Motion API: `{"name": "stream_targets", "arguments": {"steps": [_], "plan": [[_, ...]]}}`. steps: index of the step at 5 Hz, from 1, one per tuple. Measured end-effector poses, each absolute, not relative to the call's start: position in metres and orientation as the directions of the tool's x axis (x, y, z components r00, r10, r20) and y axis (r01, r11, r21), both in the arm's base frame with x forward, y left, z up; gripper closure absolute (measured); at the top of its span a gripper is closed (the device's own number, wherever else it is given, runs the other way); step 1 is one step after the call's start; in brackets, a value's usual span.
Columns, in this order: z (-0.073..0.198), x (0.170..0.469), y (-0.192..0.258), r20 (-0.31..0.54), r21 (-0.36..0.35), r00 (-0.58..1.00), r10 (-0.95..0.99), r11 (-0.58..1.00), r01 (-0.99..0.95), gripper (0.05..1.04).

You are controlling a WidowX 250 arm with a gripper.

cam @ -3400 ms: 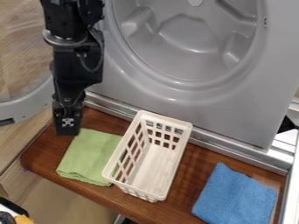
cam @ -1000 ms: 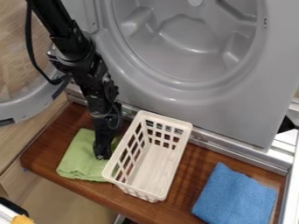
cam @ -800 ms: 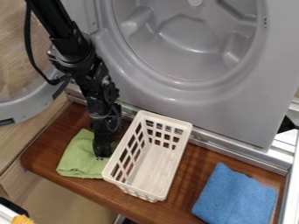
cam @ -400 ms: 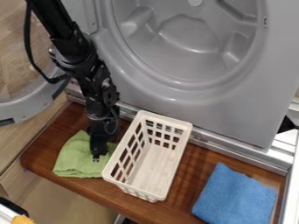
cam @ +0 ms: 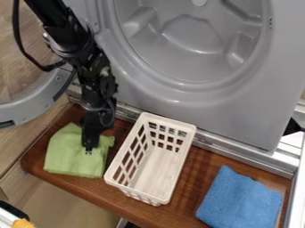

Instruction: Take the green cloth and put it inside the tray

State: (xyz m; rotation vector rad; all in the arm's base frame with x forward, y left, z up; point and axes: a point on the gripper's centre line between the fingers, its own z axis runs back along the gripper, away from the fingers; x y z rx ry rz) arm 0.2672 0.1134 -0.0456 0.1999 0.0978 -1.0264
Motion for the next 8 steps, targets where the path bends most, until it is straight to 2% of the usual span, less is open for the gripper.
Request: {"name": "stream_targets", "arguments": {"steps": [1,3,4,5,6,8], "plan": [[-0.024,0.268,0.116,-0.185,0.142,0.538,-0.822,0.519,0.843,0.991],[0.041,0.27,0.093,-0.158,0.198,0.533,-0.831,0.502,0.842,0.991],[0.056,0.265,0.073,-0.163,0.17,0.496,-0.853,0.471,0.866,0.992],[0.066,0.263,0.053,-0.181,0.094,0.475,-0.861,0.465,0.88,0.992],[0.069,0.269,0.031,-0.16,0.056,0.486,-0.859,0.483,0.874,0.992],[0.045,0.275,-0.009,-0.137,0.066,0.532,-0.836,0.528,0.847,0.992]]}}
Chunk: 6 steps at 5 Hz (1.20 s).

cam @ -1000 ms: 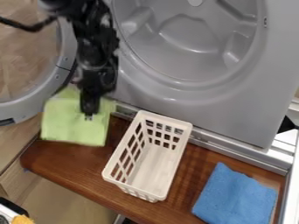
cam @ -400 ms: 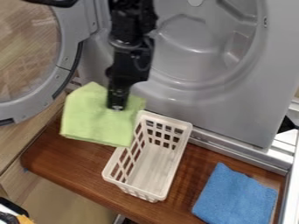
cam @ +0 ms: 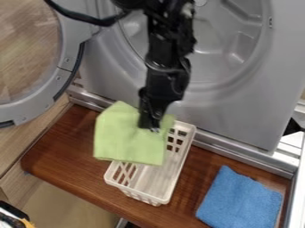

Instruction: Take the green cloth and put it inside the tray

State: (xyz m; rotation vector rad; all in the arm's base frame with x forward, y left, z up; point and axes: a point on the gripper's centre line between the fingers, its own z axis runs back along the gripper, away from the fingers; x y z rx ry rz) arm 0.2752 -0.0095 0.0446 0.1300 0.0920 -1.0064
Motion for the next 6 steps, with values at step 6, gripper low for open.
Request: {"name": "stream_targets", "arguments": {"steps": [6], "plan": [[-0.033,0.3,-0.018,-0.096,0.021,0.515,-0.852,0.516,0.856,0.992]]}}
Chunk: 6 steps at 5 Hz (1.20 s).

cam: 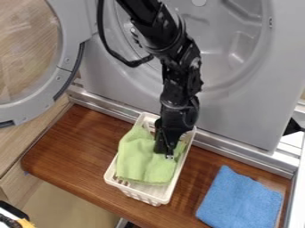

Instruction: Take the green cloth and put it inside the tray

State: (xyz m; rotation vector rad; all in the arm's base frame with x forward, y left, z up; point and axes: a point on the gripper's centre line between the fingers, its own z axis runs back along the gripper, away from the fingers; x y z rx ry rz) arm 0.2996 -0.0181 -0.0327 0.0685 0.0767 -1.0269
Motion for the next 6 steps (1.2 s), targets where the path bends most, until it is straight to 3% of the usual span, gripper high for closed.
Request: {"name": "stream_targets", "arguments": {"steps": [1,2,4,5,6], "plan": [[-0.041,0.298,-0.018,-0.103,0.004,0.508,-0.855,0.51,0.86,0.958],[-0.041,0.297,-0.016,-0.118,0.005,0.503,-0.856,0.506,0.862,0.761],[-0.01,0.296,-0.013,-0.1,0.046,0.518,-0.849,0.517,0.855,0.158],[0.015,0.295,-0.01,-0.079,0.069,0.537,-0.84,0.533,0.843,0.069],[0.043,0.29,-0.005,-0.054,0.071,0.564,-0.824,0.56,0.825,0.075]]}}
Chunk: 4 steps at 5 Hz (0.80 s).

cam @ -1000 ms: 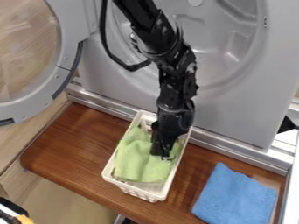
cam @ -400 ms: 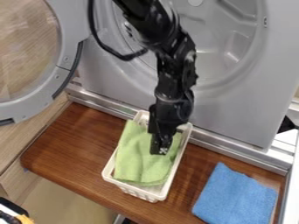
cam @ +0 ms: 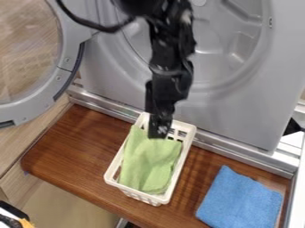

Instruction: Take the green cloth and put it inside the tray

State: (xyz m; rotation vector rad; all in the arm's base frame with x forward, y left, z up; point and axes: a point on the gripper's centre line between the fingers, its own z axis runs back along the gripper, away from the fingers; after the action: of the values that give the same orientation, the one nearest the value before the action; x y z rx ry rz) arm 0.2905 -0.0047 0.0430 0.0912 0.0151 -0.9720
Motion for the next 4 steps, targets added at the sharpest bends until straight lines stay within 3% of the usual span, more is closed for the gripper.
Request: {"name": "stream_targets", "arguments": {"steps": [3,4], "plan": [[0.068,0.265,0.026,-0.157,0.028,0.587,-0.795,0.59,0.807,0.083],[0.078,0.262,0.035,-0.118,-0.007,0.737,-0.665,0.743,0.669,0.083]]}}
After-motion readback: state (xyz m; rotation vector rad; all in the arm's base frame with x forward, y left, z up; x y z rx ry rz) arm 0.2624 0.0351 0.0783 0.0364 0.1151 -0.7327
